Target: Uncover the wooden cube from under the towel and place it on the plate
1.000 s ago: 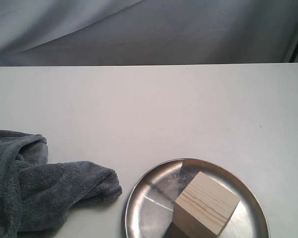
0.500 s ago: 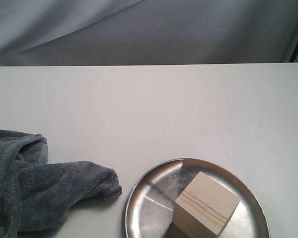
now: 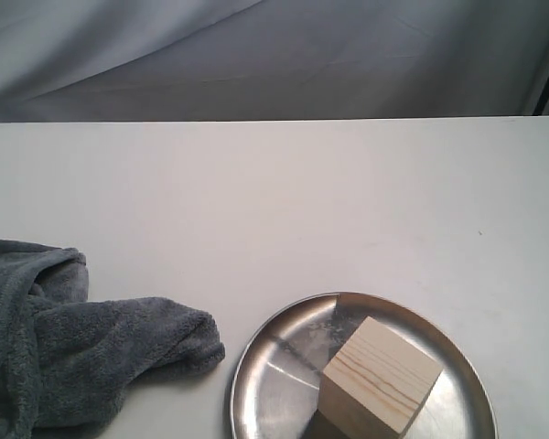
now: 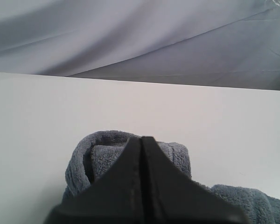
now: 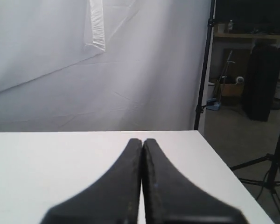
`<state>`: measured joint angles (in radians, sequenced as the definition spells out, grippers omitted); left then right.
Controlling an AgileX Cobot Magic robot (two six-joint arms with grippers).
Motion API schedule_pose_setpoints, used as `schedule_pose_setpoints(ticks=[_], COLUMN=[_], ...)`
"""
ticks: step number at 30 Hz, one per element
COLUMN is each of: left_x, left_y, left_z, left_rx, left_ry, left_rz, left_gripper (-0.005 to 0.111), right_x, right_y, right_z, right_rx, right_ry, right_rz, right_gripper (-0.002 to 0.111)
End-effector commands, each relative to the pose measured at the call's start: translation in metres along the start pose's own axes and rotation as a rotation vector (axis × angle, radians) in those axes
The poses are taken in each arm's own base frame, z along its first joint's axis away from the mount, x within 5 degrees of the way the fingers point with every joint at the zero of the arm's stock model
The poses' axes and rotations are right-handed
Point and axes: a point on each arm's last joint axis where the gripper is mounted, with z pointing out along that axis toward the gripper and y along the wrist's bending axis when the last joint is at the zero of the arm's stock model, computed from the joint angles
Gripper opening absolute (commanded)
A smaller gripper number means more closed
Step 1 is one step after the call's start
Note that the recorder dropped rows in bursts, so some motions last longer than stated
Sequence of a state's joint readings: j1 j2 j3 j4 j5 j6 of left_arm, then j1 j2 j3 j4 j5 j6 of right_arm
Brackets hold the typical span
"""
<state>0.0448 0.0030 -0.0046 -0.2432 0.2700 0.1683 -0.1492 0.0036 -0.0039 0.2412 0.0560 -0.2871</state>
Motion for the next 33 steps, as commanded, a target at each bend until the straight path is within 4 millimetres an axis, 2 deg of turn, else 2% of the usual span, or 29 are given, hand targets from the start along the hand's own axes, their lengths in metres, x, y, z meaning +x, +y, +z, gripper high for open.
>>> schedule_pose_setpoints(ticks=[1,4,13,16,20,27,33], left_x=[0.001,0.001,0.001,0.001,0.001,0.001,0.001], left_y=[0.0,0.0,0.0,0.0,0.0,0.0,0.0], left_z=[0.0,0.0,0.0,0.0,0.0,0.0,0.0], left_rx=[0.008,0.008,0.008,0.008,0.008,0.008,0.008], left_ry=[-0.006,-0.006,-0.006,-0.006,-0.006,-0.006,-0.006], left_rz=[-0.013,-0.013,-0.013,-0.013,-0.013,-0.013,-0.013], left_gripper=[0.0,0.0,0.0,0.0,0.0,0.0,0.0], right_x=[0.003,0.002,0.002,0.005,0.013,0.025,0.025], right_y=[0.0,0.0,0.0,0.0,-0.001,0.0,0.0], right_z=[0.0,0.0,0.0,0.0,-0.001,-0.003,-0.003], right_rx=[0.002,0.005,0.005,0.002,-0.002,-0.019,-0.019], right_ry=[0.02,0.011,0.006,0.041,0.136,0.266,0.266], right_rz=[-0.117,0.033,0.043,-0.007,-0.155,-0.146,-0.146], right_gripper=[0.0,0.0,0.0,0.0,0.0,0.0,0.0])
